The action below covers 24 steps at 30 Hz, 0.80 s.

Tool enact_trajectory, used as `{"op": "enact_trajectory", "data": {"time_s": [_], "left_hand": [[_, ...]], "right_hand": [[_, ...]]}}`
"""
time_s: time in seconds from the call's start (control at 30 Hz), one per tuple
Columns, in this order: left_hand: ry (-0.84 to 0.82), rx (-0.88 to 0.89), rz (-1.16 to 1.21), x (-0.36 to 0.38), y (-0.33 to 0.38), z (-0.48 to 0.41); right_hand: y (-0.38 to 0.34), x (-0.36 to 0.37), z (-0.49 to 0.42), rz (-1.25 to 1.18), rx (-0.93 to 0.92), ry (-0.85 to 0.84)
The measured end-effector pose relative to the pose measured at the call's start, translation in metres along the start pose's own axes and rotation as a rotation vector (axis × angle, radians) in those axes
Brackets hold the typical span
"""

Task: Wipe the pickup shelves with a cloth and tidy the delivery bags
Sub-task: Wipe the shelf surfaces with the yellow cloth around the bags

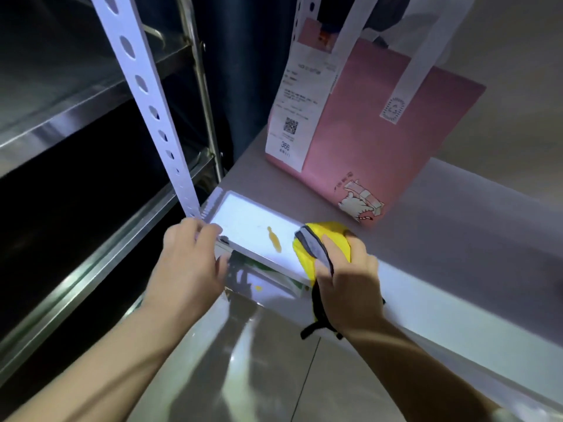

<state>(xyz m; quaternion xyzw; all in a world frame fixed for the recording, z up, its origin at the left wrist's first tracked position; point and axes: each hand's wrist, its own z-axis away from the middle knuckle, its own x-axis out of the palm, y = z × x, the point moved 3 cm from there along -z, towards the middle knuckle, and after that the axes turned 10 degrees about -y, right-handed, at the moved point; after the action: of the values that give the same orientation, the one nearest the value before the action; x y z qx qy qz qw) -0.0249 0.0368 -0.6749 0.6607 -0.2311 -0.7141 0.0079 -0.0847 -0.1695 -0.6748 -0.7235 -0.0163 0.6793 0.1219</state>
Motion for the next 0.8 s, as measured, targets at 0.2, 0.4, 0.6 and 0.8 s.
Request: {"op": "enact_trajectory", "data": {"time_s": [0.2, 0.4, 0.6, 0.8], "left_hand": [[0.103, -0.113, 0.156, -0.02, -0.024, -0.008], [0.214, -0.194, 0.484, -0.044, -0.035, -0.022], [0.167, -0.071, 0.526, -0.066, -0.011, -0.037], [0.145, -0.091, 0.471, -0.067, -0.012, -0.035]], "right_hand": [[-0.049, 0.034, -0.055, -0.12, 0.123, -0.186], [-0.06, 0.032, -0.048, -0.04, -0.08, -0.214], [-0.041, 0.02, -0.029, 0.069, -0.193, -0.103], [-0.074, 0.039, -0.072, 0.023, 0.083, -0.187]]}}
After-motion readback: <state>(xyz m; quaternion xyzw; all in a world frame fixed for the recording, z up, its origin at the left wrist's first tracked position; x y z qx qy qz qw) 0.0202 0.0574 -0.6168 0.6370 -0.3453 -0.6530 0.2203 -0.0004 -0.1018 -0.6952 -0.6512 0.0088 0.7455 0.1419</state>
